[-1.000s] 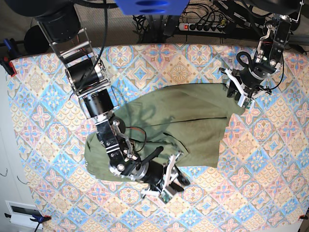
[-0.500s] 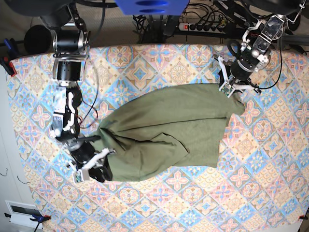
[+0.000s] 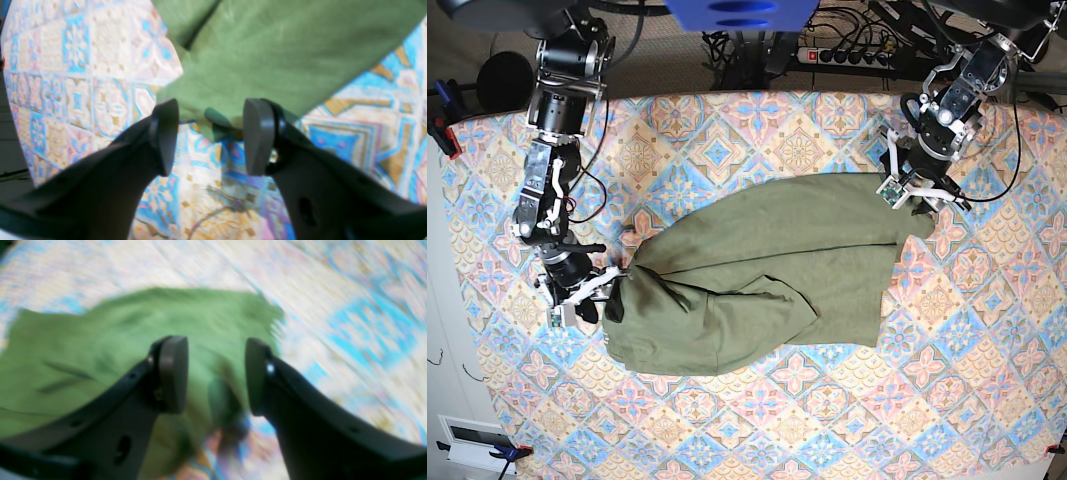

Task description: Layout the t-shirt on the table in an organized manner, then fold the t-shirt properly

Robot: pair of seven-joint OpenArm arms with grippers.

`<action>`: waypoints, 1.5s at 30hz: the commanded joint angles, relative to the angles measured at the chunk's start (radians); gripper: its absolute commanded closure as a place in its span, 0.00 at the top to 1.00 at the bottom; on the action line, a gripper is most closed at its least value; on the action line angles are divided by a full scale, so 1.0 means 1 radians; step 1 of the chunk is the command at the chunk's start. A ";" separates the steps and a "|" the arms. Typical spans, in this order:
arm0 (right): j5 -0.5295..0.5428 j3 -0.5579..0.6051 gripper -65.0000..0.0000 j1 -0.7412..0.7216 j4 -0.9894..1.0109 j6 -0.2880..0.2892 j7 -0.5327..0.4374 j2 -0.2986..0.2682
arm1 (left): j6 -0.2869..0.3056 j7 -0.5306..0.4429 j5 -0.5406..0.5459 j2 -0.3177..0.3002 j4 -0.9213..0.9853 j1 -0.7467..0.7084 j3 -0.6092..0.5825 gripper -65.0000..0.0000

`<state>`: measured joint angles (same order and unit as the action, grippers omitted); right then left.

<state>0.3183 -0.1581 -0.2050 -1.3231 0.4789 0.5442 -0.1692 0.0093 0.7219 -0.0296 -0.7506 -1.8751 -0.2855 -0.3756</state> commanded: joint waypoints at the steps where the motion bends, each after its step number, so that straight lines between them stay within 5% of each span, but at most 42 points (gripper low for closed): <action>1: 0.029 0.001 0.45 -0.035 -0.020 0.008 -0.040 -0.006 | -0.012 -0.014 -0.003 -0.010 -0.014 0.010 0.011 0.41; 8: 0.006 0.256 0.46 -0.100 -0.092 0.008 -0.040 -0.022 | -0.013 -0.012 0.222 0.030 -0.014 -0.018 0.091 0.36; 13: -0.186 0.452 0.45 -0.161 -0.091 0.008 -0.040 -0.006 | -0.013 -0.012 0.481 0.030 -0.021 -0.054 0.227 0.36; 20: -0.448 0.596 0.46 -0.256 0.118 0.008 -0.040 0.178 | -0.013 -0.012 0.739 0.030 -0.021 -0.097 0.401 0.36; 35: -0.457 0.679 0.46 -0.345 0.400 0.007 -0.074 0.296 | -0.013 -0.012 0.817 0.030 -0.021 -0.131 0.484 0.36; 45: -0.457 0.679 0.46 -0.345 0.437 -0.010 -0.109 0.302 | -0.013 -0.012 0.817 0.030 -0.021 -0.130 0.484 0.36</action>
<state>-0.1524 0.5220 -0.5102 -0.8680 0.4713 0.4637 0.1184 -0.0036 0.7292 0.7864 -0.7029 -1.8801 -0.4210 0.0959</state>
